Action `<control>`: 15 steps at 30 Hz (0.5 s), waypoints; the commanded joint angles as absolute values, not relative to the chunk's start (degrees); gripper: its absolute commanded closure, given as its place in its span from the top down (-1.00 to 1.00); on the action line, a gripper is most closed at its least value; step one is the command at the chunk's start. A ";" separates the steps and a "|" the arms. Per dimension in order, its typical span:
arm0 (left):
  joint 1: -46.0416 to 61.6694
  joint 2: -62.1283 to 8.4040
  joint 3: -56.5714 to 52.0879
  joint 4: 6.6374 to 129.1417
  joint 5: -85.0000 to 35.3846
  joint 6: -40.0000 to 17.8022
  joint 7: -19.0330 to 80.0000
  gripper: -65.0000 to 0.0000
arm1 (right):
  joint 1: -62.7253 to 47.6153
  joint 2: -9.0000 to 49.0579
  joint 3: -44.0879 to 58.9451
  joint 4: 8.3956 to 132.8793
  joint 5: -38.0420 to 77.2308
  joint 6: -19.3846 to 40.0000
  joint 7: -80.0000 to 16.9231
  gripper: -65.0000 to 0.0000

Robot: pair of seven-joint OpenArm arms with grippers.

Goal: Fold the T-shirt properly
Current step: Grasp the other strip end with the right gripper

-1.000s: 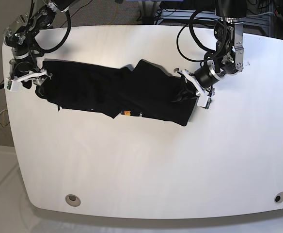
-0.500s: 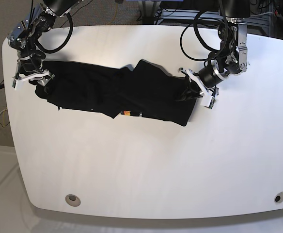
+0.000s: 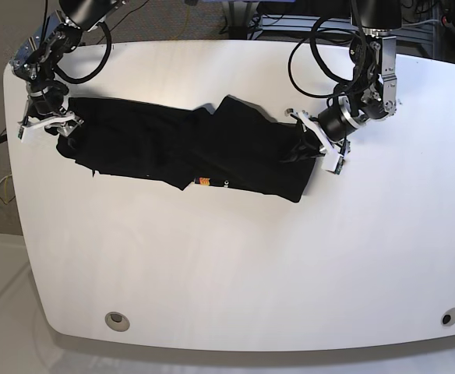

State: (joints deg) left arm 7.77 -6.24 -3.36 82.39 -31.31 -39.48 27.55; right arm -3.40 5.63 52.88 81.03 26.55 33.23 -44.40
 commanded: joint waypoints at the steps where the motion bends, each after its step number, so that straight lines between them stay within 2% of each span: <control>1: 7.16 -6.46 -3.47 83.56 -32.66 -40.00 26.24 -1.00 | -2.95 6.64 53.05 79.16 26.95 32.84 -43.82 0.57; 15: 6.90 -6.37 -3.47 83.56 -32.66 -40.00 26.24 -1.00 | -3.30 4.35 52.88 78.73 26.77 36.97 -44.26 0.56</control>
